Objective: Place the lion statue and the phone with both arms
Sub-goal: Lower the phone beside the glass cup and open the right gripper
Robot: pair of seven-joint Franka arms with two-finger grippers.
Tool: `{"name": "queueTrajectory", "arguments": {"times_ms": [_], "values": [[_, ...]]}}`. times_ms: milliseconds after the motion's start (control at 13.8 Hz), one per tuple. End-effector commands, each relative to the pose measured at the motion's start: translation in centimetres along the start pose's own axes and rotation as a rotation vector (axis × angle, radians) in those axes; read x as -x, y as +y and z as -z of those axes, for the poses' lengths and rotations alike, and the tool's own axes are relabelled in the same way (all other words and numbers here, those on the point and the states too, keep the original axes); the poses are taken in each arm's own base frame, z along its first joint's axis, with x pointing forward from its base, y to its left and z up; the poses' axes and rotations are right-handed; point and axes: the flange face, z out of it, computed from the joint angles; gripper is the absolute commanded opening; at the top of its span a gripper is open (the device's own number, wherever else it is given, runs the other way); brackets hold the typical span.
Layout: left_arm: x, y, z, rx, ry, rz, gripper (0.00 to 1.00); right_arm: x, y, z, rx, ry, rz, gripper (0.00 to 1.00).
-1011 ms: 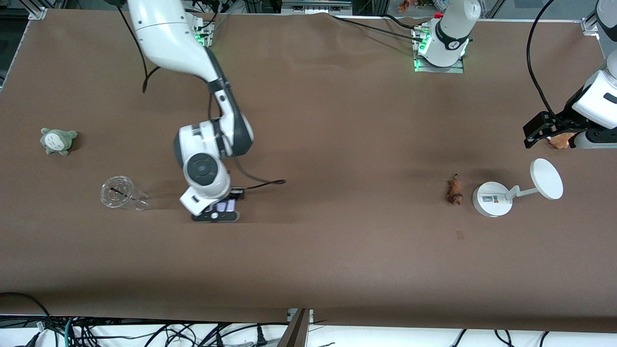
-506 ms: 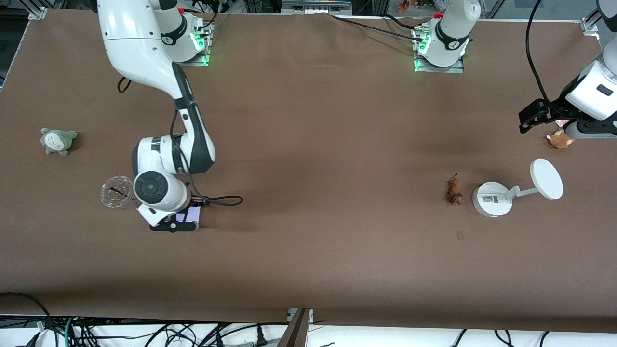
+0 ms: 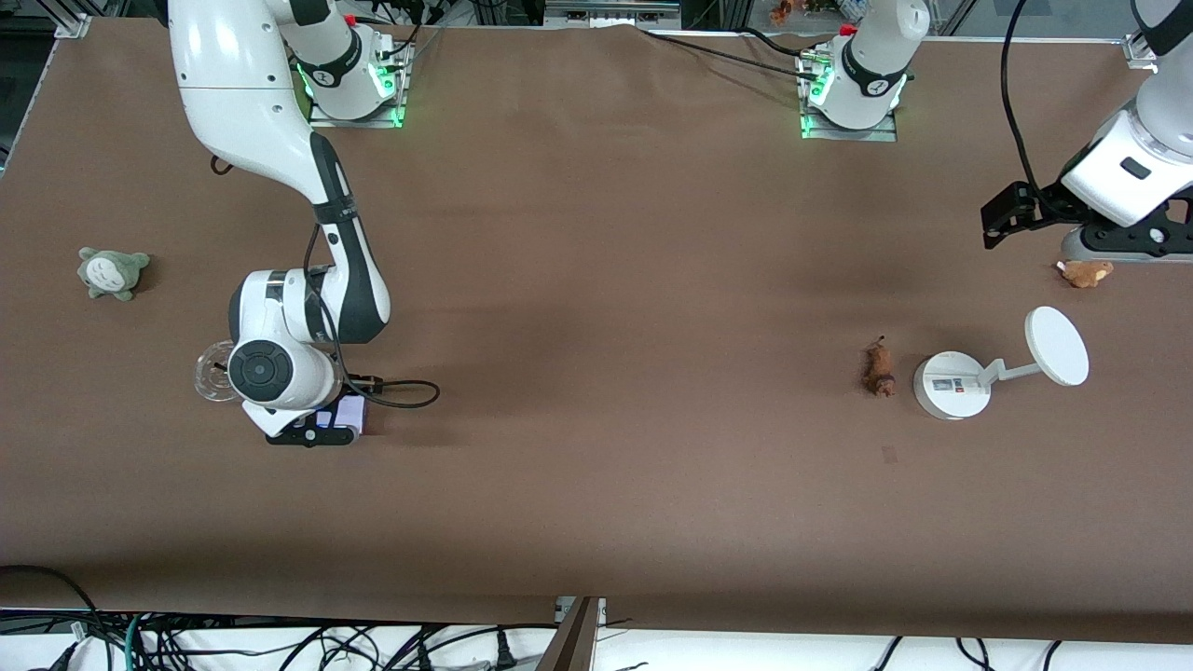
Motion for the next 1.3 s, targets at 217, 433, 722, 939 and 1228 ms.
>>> {"name": "queueTrajectory", "arguments": {"times_ms": [217,433,722,939,1228], "values": [[0.4,0.5,1.2,0.016,0.001,-0.01,1.0,0.5,1.2,-0.9,-0.018,-0.021,0.05,0.47],[0.4,0.6,1.2,0.017,0.001,-0.011,1.0,0.5,1.3,-1.0,-0.018,-0.022,0.05,0.67],[0.4,0.6,1.2,0.017,0.001,-0.01,1.0,0.5,1.5,-1.2,-0.018,-0.025,0.061,0.91],[0.3,0.6,1.1,0.017,0.0,-0.011,1.0,0.4,1.5,-1.2,-0.017,-0.026,0.08,0.93],[0.3,0.6,1.1,0.017,0.0,-0.011,1.0,-0.1,1.0,1.3,-0.022,0.011,0.095,0.99]]}}
